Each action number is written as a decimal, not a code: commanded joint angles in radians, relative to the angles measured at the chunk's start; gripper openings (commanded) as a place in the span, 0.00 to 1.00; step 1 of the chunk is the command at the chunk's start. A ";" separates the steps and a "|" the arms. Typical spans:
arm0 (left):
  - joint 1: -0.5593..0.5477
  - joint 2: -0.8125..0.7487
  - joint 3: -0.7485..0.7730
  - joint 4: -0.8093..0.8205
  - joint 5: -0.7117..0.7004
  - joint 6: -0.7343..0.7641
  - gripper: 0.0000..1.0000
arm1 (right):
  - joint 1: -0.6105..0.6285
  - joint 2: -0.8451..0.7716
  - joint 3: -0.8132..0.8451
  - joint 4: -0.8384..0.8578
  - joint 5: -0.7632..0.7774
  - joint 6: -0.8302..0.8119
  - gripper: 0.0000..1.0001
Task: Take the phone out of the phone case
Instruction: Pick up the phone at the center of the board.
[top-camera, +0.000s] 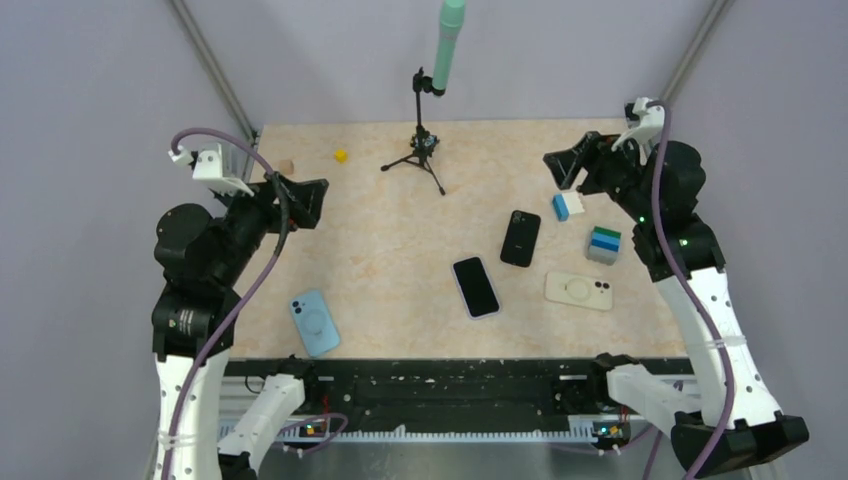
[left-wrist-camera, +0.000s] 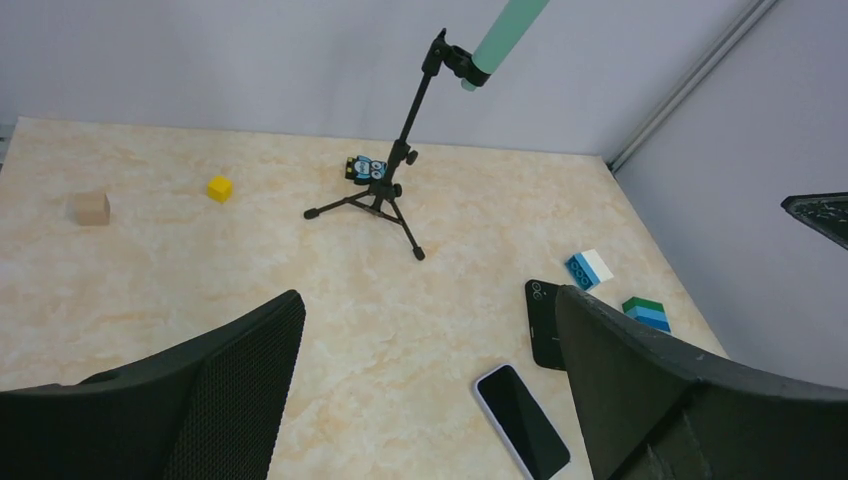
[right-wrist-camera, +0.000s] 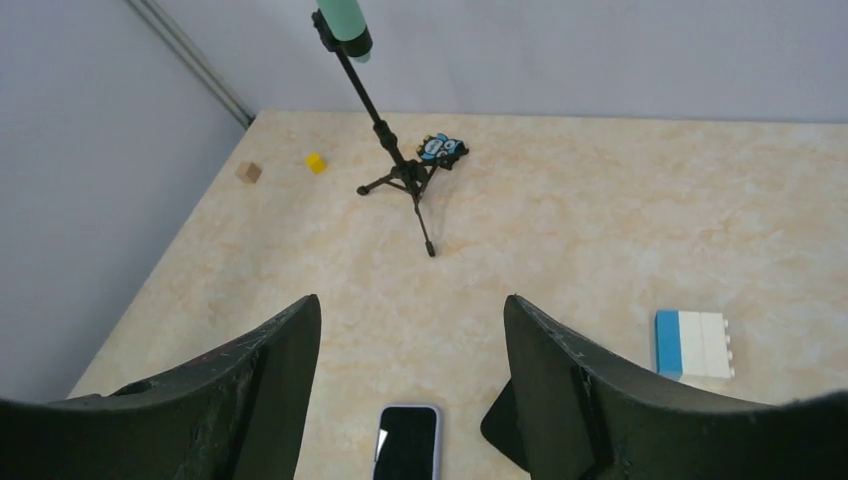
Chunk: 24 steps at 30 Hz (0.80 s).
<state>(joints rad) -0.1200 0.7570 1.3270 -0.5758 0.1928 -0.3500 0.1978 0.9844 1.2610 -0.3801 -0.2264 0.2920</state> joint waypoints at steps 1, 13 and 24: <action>0.005 -0.012 -0.027 0.049 0.005 -0.021 0.96 | -0.006 -0.004 -0.067 0.105 -0.046 0.009 0.68; 0.005 -0.068 -0.370 0.282 0.228 -0.149 0.98 | 0.188 0.150 -0.271 0.175 0.083 0.076 0.79; 0.000 -0.117 -0.661 0.394 0.231 -0.190 0.92 | 0.589 0.384 -0.273 -0.032 0.549 0.148 0.85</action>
<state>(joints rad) -0.1196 0.6975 0.7128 -0.2718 0.4480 -0.5331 0.7067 1.2823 0.9695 -0.3283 0.1566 0.3832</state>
